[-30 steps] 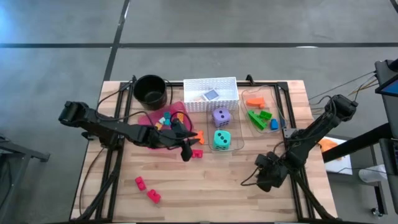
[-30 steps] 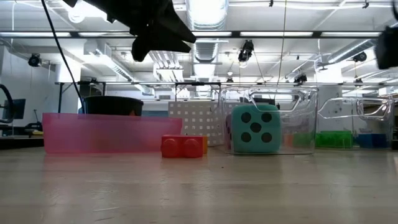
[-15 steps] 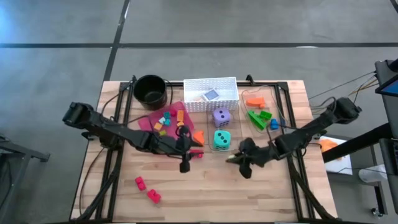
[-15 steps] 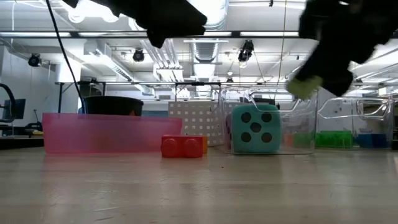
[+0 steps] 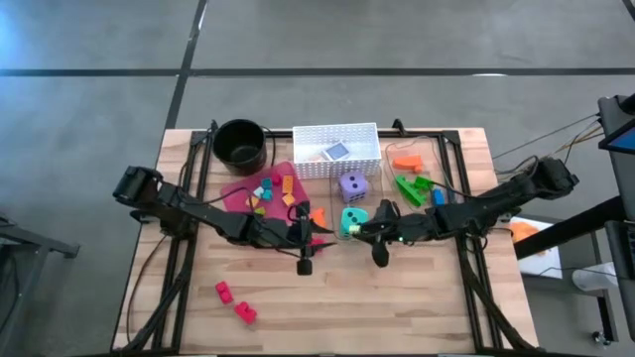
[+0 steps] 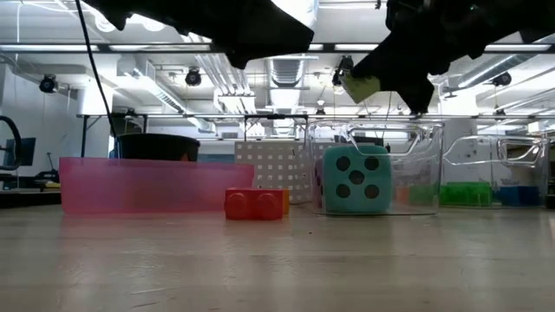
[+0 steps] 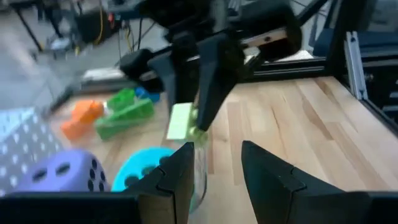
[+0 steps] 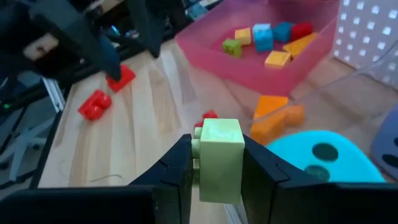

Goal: Pick & Place Toys
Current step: Put the light green game piece into the transparent bin

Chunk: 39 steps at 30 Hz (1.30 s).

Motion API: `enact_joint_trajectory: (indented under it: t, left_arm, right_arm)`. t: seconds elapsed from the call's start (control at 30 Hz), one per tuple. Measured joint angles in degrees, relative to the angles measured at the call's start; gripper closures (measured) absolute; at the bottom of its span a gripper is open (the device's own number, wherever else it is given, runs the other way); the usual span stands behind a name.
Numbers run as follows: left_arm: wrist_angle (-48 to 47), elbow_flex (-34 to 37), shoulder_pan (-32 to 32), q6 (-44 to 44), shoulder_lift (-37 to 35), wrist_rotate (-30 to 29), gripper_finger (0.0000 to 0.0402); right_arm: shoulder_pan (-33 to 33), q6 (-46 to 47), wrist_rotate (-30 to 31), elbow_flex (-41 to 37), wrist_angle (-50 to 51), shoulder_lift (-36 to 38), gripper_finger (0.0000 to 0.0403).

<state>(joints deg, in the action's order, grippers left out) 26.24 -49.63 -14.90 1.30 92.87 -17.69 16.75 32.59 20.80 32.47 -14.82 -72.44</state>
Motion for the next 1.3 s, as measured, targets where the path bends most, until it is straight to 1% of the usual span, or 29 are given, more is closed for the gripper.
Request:
enact_joint_trajectory:
  t: [0.07,0.13,0.23,0.33,0.47,0.53,0.67,0.8,0.9,0.97,1.07,1.2,1.3]
  left_arm:
    - [1.17,-0.42,-0.02,2.21,0.45,-0.33,0.0265]
    - [0.74,-1.14,0.31,2.40,0.43,-0.74,0.0262]
    - [-0.72,-2.09,0.48,4.23,0.34,-1.08,0.0245]
    - [-1.01,-2.87,0.42,5.86,0.41,-1.03,0.0213]
    - [-0.86,-3.04,0.55,12.37,0.34,-2.27,0.0164]
    - [-0.51,-3.02,0.79,14.92,0.71,-2.40,0.0142]
    - [4.58,-2.97,1.16,20.11,3.66,-4.91,0.0113]
    - [11.79,-2.99,1.33,27.17,7.05,-8.56,0.0105]
    - [15.10,-3.00,1.45,29.06,8.59,-10.68,0.0104]
    - [15.16,-3.54,1.53,29.30,8.93,-10.67,0.0104]
    - [14.03,-4.25,1.55,29.37,8.97,-9.22,0.0104]
    - [13.68,-4.84,1.62,29.52,8.97,-8.70,0.0104]
    - [13.39,-5.22,1.77,30.75,8.93,-8.72,0.0106]
  right_arm:
    - [-0.74,-0.48,-0.02,0.00,-0.86,0.00,0.0312]
    - [-1.59,-0.71,0.02,0.00,-1.01,0.00,0.0308]
    - [-2.56,-0.71,0.03,0.00,-1.03,0.00,0.0296]
    - [-3.41,-0.68,-0.23,0.00,-2.05,0.00,0.0296]
    - [-3.94,-0.67,-0.27,0.00,-5.46,0.00,0.0312]
    - [-4.08,-0.67,-0.77,0.00,-7.16,0.00,0.0312]
    - [-4.86,-0.69,-3.89,0.00,-9.90,0.02,0.0303]
    - [-4.98,-0.67,-4.65,0.00,-10.48,0.07,0.0295]
    - [-5.03,-0.67,-5.51,0.00,-11.10,0.07,0.0305]
    - [-5.04,-0.67,-6.02,-0.02,-11.60,0.07,0.0312]
    - [-5.13,-0.66,-6.19,0.00,-12.26,0.07,0.0311]
    - [-5.20,-0.65,-6.32,-0.02,-12.86,0.07,0.0294]
    - [-5.20,-0.66,-6.32,-0.02,-13.91,0.07,0.0295]
